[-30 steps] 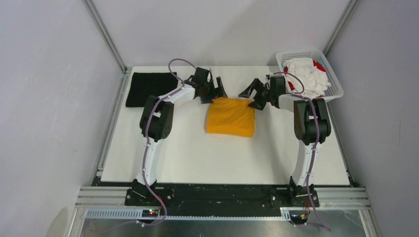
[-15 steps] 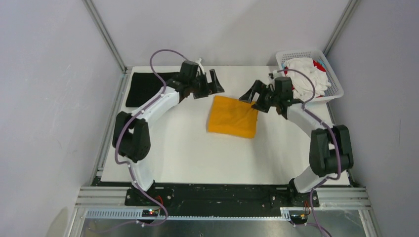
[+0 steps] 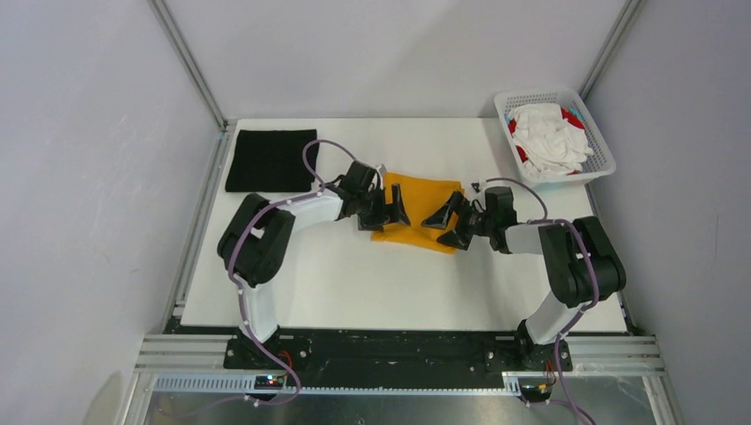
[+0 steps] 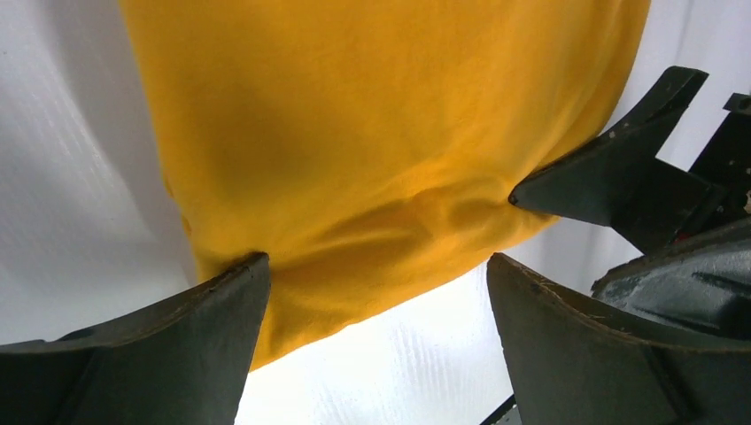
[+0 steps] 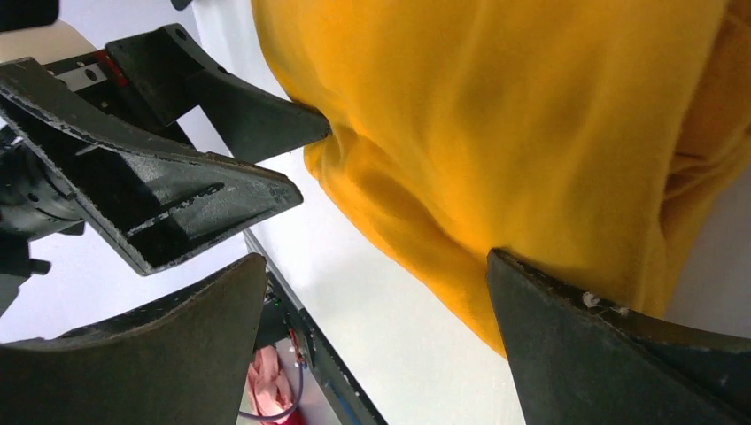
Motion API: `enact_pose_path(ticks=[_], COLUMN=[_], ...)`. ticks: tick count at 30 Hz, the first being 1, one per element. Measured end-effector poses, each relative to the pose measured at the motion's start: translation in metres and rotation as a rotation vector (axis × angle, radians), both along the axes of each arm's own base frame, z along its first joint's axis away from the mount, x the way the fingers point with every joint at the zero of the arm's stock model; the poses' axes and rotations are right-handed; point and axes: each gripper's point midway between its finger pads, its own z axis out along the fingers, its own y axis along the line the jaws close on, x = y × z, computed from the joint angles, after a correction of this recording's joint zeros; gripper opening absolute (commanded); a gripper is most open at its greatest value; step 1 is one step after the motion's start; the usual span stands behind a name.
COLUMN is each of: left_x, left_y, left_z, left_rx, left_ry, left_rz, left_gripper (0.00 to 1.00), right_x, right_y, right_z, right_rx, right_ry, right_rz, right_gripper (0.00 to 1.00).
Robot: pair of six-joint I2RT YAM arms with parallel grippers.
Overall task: Fold and stack the t-shirts
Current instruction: Fold the long partially folded tshirt into a neat square, then put the neatly folded tshirt into the corner of the board with the left arm
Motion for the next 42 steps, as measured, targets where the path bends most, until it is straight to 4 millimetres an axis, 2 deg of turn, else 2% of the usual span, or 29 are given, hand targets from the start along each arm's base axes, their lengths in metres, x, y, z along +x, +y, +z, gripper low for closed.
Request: enact_pose_path(ticks=[7,11,13,16,19,21,23,26,30,32,35,38,42], left_x=[0.006,0.005,0.002,-0.005,-0.001,0.006,0.017,0.041,0.077,0.085,0.08,0.085,0.082], left_y=[0.011,0.017,0.026,0.042,0.054,0.058,0.059,0.062,0.068,0.071,0.078,0.071,0.062], left_z=[0.0,0.003,0.005,0.009,0.021,0.03,0.037,0.041,0.029,0.013,-0.013,-0.007,-0.013], left_rx=[-0.069,-0.079,-0.057,-0.009,0.03,0.046,0.058,0.104,0.192,0.231,0.287,0.272,0.281], left_ry=[-0.013,-0.032,-0.04,-0.05,-0.09,-0.118,-0.143,-0.175,-0.179,-0.158,-0.099,-0.108,-0.1], left_rz=[0.045,0.053,0.07,0.098,0.13,0.148,0.159,0.188,0.222,0.225,0.218,0.206,0.185], left_gripper=[1.0,1.0,1.0,1.0,1.0,1.0,1.0,0.99,0.91,0.83,0.75,0.66,0.53], right_x=[0.001,0.0,-0.002,-0.007,-0.009,-0.011,-0.015,-0.021,-0.028,-0.03,-0.032,-0.032,-0.032], right_y=[-0.019,-0.035,-0.042,-0.052,-0.064,-0.072,-0.079,-0.089,-0.094,-0.095,-0.096,-0.096,-0.096], right_z=[0.0,0.0,0.004,0.021,0.052,0.071,0.081,0.082,0.071,0.067,0.064,0.061,0.057], right_rx=[0.005,-0.049,-0.085,-0.129,-0.173,-0.208,-0.237,-0.284,-0.319,-0.331,-0.336,-0.343,-0.348], right_ry=[-0.019,-0.029,-0.041,-0.085,-0.187,-0.252,-0.283,-0.289,-0.251,-0.236,-0.224,-0.221,-0.21], right_rz=[-0.056,-0.106,-0.132,-0.165,-0.221,-0.263,-0.293,-0.329,-0.337,-0.337,-0.334,-0.329,-0.325], right_gripper=[0.99,0.99,0.99,0.99,0.99,0.99,0.99,0.99,0.99,0.99,0.99,0.99,0.99])
